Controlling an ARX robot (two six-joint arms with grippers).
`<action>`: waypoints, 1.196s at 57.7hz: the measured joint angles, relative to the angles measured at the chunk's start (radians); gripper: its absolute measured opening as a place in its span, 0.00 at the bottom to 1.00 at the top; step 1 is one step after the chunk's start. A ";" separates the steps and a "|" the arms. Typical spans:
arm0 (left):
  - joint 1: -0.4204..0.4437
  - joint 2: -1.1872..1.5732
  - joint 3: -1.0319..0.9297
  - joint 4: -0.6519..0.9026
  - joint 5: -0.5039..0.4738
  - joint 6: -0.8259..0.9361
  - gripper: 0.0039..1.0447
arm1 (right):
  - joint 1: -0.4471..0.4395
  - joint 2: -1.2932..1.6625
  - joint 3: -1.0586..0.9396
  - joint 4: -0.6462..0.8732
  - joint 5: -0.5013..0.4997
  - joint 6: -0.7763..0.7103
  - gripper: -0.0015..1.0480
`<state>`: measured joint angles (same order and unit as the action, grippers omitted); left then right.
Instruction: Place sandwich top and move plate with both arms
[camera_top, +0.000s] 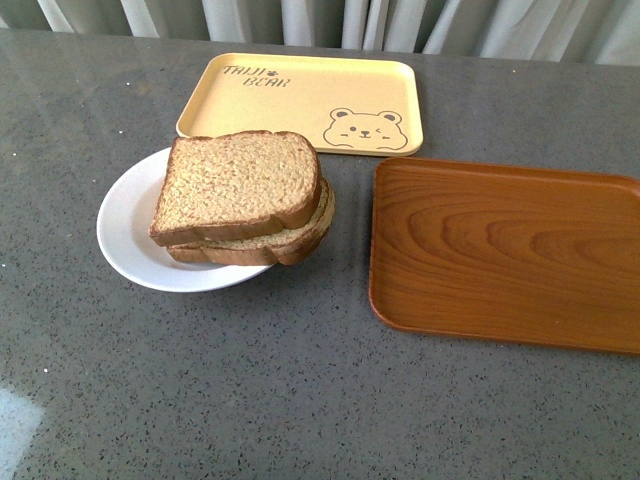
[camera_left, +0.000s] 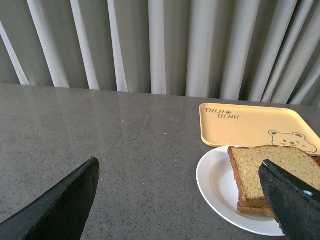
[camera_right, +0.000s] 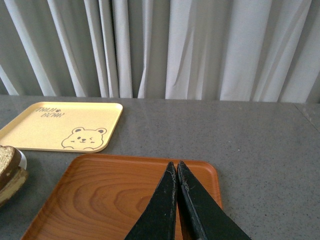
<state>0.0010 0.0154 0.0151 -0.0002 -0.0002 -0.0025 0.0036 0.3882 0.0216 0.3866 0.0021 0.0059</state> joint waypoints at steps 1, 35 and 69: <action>0.000 0.000 0.000 0.000 0.000 0.000 0.92 | 0.000 -0.011 0.000 -0.011 0.000 0.000 0.02; 0.000 0.000 0.000 0.000 0.000 0.000 0.92 | 0.000 -0.203 0.000 -0.201 0.000 0.000 0.02; 0.012 0.015 0.006 -0.022 0.048 -0.009 0.92 | 0.000 -0.382 0.000 -0.385 -0.001 -0.002 0.39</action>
<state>0.0128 0.0303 0.0212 -0.0219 0.0475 -0.0113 0.0036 0.0063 0.0219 0.0013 0.0010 0.0040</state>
